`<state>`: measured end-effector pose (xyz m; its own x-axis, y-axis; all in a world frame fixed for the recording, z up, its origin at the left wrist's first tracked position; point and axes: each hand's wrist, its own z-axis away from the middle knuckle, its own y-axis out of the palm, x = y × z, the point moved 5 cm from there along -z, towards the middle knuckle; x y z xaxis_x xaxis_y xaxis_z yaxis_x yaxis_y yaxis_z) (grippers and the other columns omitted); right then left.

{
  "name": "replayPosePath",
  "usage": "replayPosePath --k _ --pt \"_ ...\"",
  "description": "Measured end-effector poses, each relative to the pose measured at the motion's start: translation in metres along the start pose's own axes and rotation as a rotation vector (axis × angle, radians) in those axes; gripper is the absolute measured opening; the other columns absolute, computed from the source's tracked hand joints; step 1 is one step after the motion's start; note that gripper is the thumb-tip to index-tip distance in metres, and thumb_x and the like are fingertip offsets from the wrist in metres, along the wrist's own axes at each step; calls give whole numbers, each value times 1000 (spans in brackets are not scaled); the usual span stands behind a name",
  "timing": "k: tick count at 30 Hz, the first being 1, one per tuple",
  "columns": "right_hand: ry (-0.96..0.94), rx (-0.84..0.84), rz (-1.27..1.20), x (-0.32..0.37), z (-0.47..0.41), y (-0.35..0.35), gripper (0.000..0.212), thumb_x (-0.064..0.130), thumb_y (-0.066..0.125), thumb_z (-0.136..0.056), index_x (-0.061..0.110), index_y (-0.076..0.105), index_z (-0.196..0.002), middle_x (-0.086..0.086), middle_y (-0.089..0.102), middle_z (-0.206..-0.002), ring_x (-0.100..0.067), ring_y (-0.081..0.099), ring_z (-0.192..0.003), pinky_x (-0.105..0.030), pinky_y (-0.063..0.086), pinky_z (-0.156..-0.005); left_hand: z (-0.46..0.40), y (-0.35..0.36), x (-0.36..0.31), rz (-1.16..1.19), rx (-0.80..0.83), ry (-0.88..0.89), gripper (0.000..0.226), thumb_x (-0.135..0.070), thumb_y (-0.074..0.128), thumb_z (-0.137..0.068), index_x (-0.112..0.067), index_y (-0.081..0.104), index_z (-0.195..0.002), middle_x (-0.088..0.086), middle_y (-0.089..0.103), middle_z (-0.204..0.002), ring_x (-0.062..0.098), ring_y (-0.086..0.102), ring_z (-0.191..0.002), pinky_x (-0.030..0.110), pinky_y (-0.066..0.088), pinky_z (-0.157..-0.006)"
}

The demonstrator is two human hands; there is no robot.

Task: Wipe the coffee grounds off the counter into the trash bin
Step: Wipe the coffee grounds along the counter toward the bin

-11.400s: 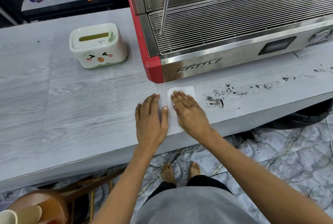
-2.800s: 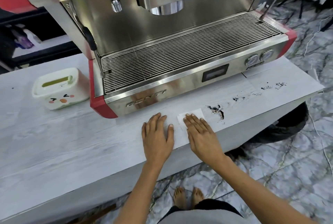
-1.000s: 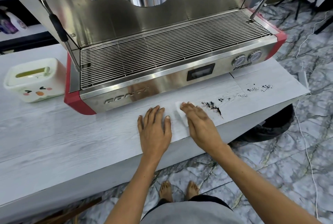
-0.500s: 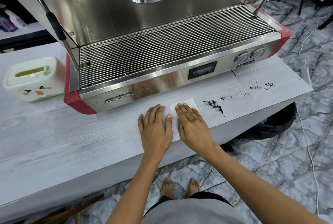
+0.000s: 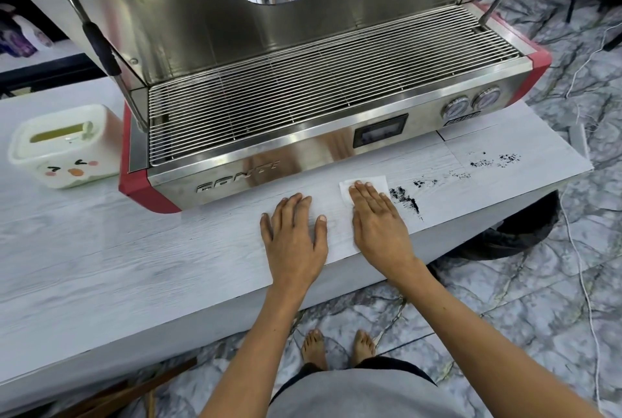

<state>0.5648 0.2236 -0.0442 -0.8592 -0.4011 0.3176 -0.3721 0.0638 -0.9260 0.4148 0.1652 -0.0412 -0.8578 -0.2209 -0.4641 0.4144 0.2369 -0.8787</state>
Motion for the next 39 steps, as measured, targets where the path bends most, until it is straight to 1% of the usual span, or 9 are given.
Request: replayPosePath --k 9,14,16,20,23,27,35,37,39 --pt "55 -30 -4 -27 6 -11 49 18 25 -96 1 51 -134 -14 52 -140 -27 46 -133 -44 36 -110 4 0 3 4 8 19 51 -48 33 -99 -24 48 -141 -7 40 -154 14 29 -146 45 7 -124" --pt "72 -71 -109 -38 6 -14 39 -7 46 -91 -2 55 -129 -18 54 -136 -31 48 -130 -51 40 -106 10 -7 14 35 -35 24 46 -42 41 -98 -21 53 -137 -4 44 -151 14 34 -143 44 13 -123" --pt "88 -83 -149 -42 4 -15 39 -10 47 -90 -3 56 -127 -20 57 -132 -32 51 -127 -52 43 -102 12 -11 21 28 -60 15 45 -41 42 -98 -20 53 -137 -4 46 -150 16 36 -142 46 16 -122" --pt "84 -140 -198 -39 4 -23 35 -4 41 -92 -5 57 -124 -22 59 -128 -36 54 -123 -51 44 -102 16 -18 37 6 -67 -27 49 -45 39 -98 -22 51 -139 -4 43 -152 18 34 -144 48 15 -122" --pt "-36 -113 -250 -9 6 -24 39 3 36 -93 -1 55 -127 -18 58 -131 -32 52 -123 -47 46 -100 16 -21 46 -54 -53 -59 52 -48 35 -98 -24 46 -143 -4 37 -156 20 26 -147 52 13 -121" --pt "-168 -76 -291 36 -7 -9 42 9 32 -94 1 53 -129 -15 56 -134 -28 49 -128 -45 38 -109 16 -25 50 -98 -69 -109 54 -49 31 -99 -25 43 -145 -3 33 -159 22 21 -149 57 12 -120" --pt "-273 72 -119 85 -24 30 55 16 28 -87 0 52 -134 -15 54 -138 -26 47 -131 -44 37 -110 16 -28 49 -79 -103 -150 53 -48 28 -101 -22 44 -144 -2 39 -156 18 27 -146 52 15 -121" --pt "-254 79 -77 82 -25 35 53 14 33 -88 1 49 -136 -14 51 -141 -24 44 -134 -41 32 -112 16 -28 49 -74 -102 -149 54 -49 28 -101 -22 45 -144 -3 40 -155 18 28 -146 51 14 -121" --pt "-225 73 -52 77 -24 37 51 8 45 -88 2 46 -139 -14 47 -144 -23 41 -136 -39 28 -115 16 -27 49 -72 -91 -146 54 -49 29 -100 -22 44 -144 -3 40 -155 18 28 -146 51 13 -122"
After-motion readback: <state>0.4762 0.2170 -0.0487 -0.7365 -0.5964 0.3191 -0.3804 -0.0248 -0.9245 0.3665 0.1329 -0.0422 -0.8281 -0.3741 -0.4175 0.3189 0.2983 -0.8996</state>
